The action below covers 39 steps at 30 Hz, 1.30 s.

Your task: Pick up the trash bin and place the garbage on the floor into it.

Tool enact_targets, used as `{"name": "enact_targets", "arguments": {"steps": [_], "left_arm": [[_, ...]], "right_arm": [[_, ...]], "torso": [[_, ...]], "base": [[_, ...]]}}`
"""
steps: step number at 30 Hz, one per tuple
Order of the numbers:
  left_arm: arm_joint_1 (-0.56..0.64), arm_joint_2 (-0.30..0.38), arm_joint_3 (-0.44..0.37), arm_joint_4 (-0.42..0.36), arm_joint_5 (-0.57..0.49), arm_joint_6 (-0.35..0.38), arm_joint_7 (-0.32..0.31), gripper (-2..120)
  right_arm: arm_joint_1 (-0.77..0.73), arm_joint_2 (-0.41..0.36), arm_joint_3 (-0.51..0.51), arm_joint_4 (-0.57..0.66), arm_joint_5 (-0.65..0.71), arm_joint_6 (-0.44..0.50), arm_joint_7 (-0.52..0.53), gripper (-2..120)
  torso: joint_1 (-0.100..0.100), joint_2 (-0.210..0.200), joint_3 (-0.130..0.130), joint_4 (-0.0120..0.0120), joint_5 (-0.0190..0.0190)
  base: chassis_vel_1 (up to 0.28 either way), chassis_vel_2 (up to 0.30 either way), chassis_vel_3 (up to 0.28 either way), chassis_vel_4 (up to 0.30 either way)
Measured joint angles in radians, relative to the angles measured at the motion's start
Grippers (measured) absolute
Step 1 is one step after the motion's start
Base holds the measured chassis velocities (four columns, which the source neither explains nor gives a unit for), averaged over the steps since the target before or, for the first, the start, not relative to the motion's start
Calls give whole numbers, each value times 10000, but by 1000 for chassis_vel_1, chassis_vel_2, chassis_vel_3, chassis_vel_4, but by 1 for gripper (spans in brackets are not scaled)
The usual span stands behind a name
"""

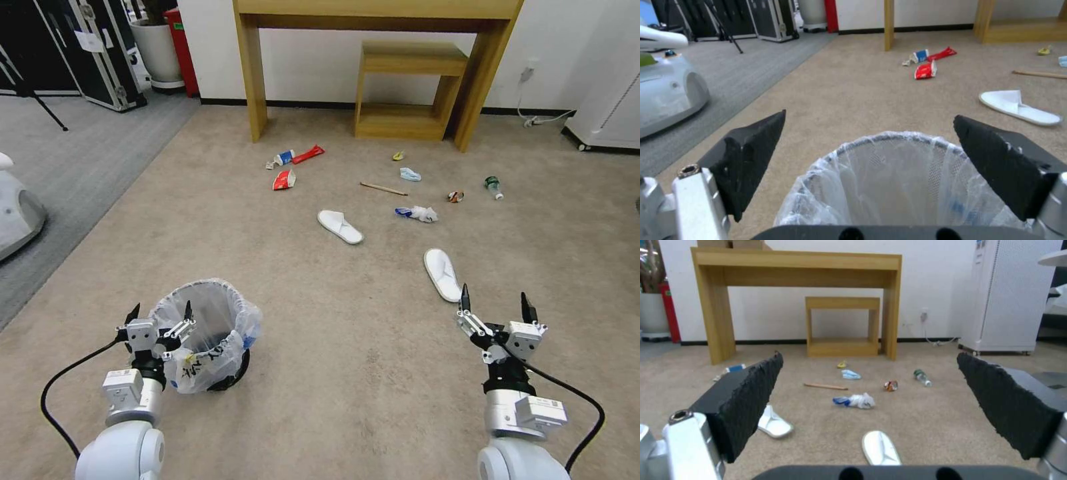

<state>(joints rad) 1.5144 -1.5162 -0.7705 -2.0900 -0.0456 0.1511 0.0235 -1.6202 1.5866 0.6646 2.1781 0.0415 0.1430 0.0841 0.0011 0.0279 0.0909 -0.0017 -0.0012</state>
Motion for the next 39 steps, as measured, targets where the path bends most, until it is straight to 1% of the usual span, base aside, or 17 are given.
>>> {"name": "enact_targets", "arguments": {"steps": [14, 25, 39], "left_arm": [[-67, 62, -30, 167, -24, -12, 0, 100], [-128, 170, 53, 497, 92, 2, -1, 100], [-6, 162, -26, 504, 101, 29, -13, 100]], "right_arm": [[73, 41, 6, -71, 2, -21, -101, 100], [285, -36, 184, -30, 137, -22, -118, 100], [389, 18, 141, -257, -25, -18, -69, 100]], "torso": [[0, 0, 0, 0, 0], [0, 0, 0, 0, 0], [0, 0, 0, 0, 0]], "base": [[0, 0, 0, 0], [0, 0, 0, 0], [0, 0, 0, 0]]}}
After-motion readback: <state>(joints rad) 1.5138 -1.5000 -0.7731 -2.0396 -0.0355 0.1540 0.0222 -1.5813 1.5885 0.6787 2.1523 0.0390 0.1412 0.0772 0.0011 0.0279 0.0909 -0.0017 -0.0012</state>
